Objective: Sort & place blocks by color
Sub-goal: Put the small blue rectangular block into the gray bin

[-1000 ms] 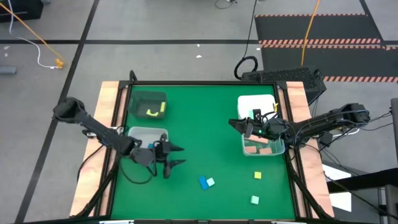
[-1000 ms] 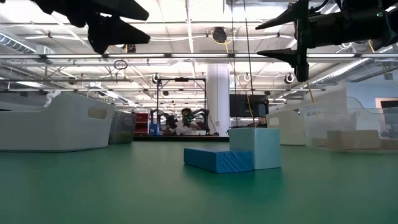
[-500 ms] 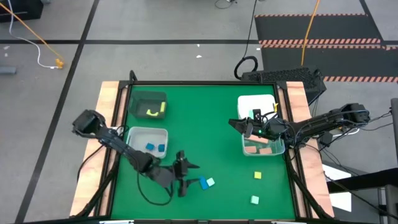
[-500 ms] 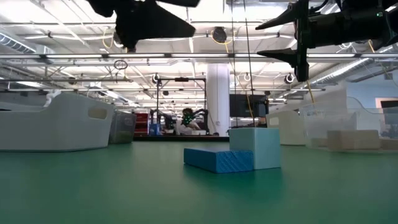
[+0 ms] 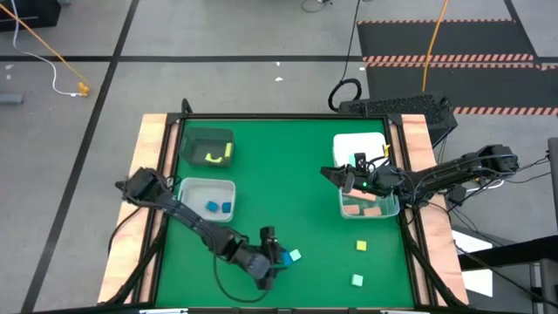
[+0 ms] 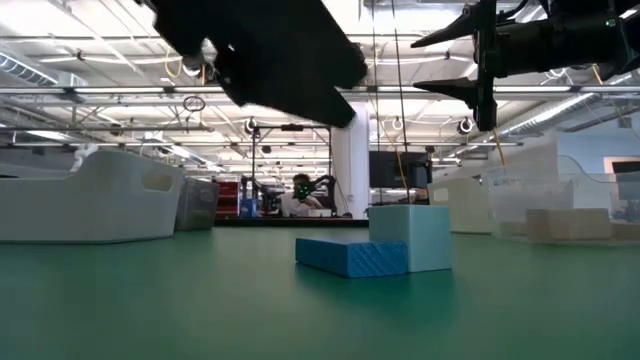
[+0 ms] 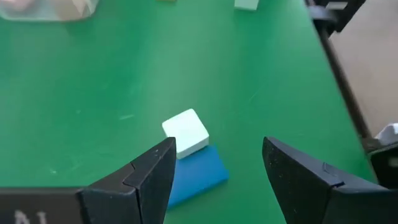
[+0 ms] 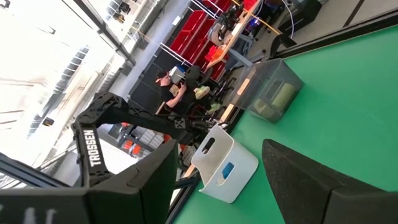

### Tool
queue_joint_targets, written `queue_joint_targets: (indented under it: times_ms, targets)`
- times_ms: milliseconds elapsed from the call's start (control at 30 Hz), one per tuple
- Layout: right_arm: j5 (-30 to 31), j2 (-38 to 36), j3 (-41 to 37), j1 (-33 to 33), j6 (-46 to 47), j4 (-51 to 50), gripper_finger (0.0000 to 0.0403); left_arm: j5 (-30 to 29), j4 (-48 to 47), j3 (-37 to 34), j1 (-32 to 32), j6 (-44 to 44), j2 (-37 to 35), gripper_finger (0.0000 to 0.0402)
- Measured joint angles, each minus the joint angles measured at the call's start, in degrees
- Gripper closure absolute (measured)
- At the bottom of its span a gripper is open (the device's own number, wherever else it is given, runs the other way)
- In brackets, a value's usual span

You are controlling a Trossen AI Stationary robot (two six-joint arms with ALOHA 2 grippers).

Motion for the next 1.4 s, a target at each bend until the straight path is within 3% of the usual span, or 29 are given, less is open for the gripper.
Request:
queue_joint_targets:
  times_ms: [267, 467, 667, 867, 1400]
  targets:
    - [0.0, 0.0, 0.0, 0.0, 0.0, 0.0, 0.0179, 3.0, -5.6, 5.9, 1.6, 1.8, 5.8, 0.0163]
    - [0.0, 0.0, 0.0, 0.0, 0.0, 0.1, 0.0179, 6.4, -12.7, 7.0, 3.1, 10.7, 6.3, 0.0163]
    - [0.0, 0.0, 0.0, 0.0, 0.0, 0.2, 0.0179, 7.0, -13.7, 7.0, 4.8, 15.8, 6.3, 0.0163]
    - [0.0, 0.0, 0.0, 0.0, 0.0, 0.2, 0.0179, 12.0, -17.2, 7.0, 6.2, 24.3, 6.3, 0.0163]
    - [0.0, 0.0, 0.0, 0.0, 0.0, 0.2, 0.0179, 15.8, -17.2, 7.0, 7.6, 33.3, 6.3, 0.0163]
